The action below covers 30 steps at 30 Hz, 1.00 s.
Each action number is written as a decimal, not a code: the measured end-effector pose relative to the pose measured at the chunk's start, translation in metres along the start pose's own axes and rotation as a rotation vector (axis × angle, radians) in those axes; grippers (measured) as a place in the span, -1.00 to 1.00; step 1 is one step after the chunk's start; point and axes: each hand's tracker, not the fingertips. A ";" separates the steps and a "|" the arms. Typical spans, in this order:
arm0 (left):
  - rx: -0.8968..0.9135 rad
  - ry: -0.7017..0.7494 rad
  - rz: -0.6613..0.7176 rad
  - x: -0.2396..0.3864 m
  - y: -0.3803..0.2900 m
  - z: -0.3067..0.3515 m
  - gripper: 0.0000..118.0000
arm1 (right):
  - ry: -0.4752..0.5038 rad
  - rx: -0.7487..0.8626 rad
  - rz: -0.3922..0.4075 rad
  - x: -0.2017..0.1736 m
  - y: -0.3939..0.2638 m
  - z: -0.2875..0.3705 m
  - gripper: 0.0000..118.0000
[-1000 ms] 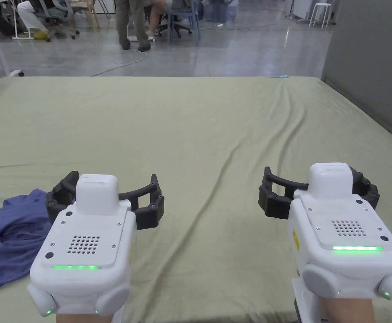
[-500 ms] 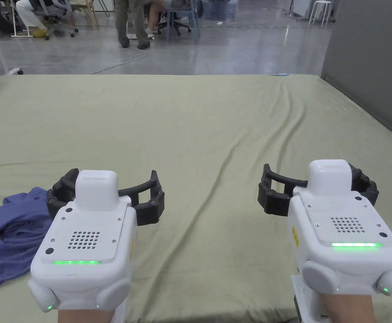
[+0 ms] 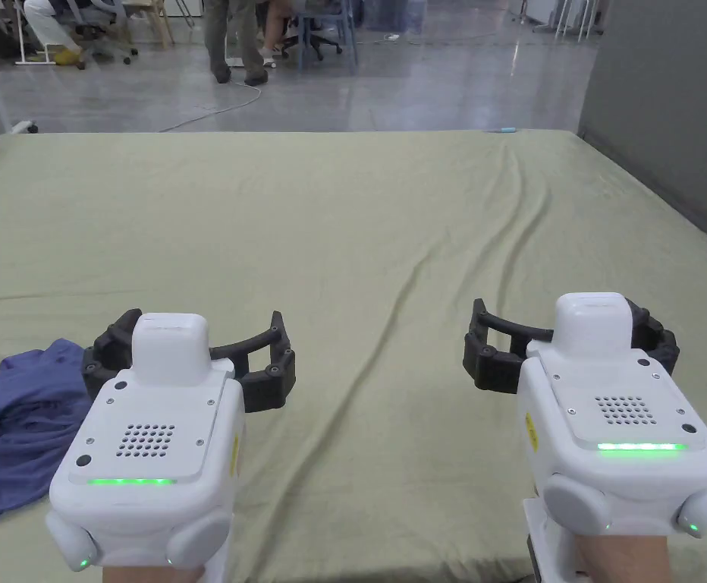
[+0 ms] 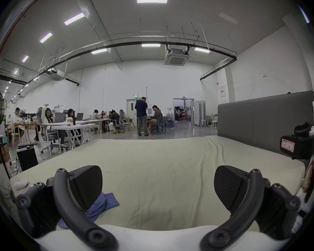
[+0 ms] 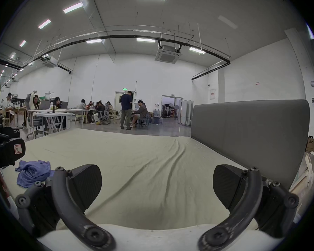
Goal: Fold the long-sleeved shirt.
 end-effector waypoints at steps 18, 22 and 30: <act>-0.041 0.074 -0.087 0.004 0.004 -0.008 -1.00 | -0.038 -0.078 0.016 -0.003 0.016 -0.017 -1.00; -0.057 0.067 -0.051 -0.004 0.002 -0.011 -1.00 | -0.020 -0.073 0.030 -0.011 0.018 -0.015 -1.00; -0.067 0.285 0.009 -0.072 0.008 0.017 -1.00 | 0.172 -0.038 -0.012 -0.081 0.029 -0.032 -1.00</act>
